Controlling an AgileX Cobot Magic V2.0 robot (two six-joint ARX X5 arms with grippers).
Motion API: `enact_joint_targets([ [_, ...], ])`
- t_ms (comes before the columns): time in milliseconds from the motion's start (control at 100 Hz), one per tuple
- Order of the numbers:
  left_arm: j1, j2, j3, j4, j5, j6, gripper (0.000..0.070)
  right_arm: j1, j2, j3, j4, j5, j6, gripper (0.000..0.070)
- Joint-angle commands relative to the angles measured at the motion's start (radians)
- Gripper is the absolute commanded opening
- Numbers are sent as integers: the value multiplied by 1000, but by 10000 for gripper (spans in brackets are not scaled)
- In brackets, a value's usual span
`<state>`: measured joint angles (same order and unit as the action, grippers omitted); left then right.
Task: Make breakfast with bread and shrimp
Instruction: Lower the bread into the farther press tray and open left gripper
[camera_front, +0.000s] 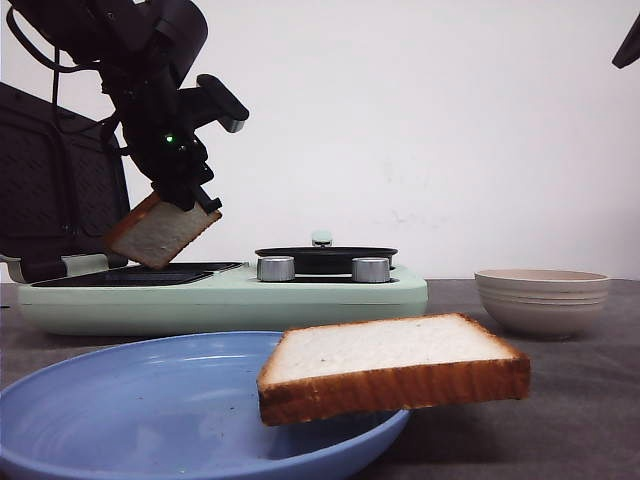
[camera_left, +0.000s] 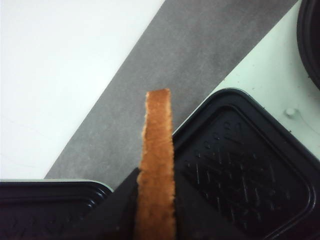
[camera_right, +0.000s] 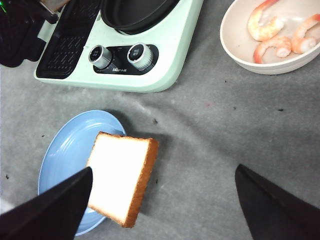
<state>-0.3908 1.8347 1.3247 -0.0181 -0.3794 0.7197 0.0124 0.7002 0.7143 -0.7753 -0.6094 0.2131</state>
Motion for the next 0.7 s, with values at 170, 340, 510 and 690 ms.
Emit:
enact_joint_targets([
  [170, -19, 30, 27, 6, -2, -2, 369, 0, 4, 13, 3, -4, -12, 572],
  [340, -32, 30, 27, 1, 11, -3, 413, 0, 4, 13, 3, -4, -12, 572],
  [510, -37, 30, 27, -19, 42, -10, 531, 0, 4, 13, 3, -4, -12, 572],
  [690, -37, 30, 27, -21, 51, -33, 563, 0, 4, 13, 3, -4, -12, 572],
])
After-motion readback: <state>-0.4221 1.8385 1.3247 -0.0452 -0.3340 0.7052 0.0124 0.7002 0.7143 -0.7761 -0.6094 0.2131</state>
